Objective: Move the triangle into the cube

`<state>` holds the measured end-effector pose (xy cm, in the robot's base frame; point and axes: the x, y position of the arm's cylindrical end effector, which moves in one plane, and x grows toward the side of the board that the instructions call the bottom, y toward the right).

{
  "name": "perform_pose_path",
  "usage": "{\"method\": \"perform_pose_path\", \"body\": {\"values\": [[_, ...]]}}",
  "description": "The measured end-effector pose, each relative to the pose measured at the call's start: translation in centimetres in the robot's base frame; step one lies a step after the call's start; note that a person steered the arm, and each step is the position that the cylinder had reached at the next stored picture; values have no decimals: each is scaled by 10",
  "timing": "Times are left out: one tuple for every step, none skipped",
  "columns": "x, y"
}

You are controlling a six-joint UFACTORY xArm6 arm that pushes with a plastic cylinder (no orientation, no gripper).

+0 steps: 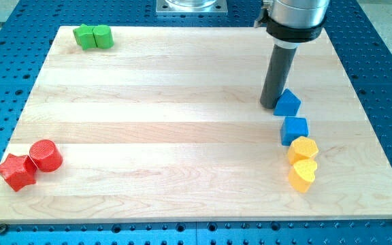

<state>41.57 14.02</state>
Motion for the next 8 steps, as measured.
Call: {"method": "perform_pose_path", "body": {"values": [[29, 0], [43, -5], [-6, -24], [-13, 13], [-13, 56], [-7, 75], [5, 74], [13, 69]]}}
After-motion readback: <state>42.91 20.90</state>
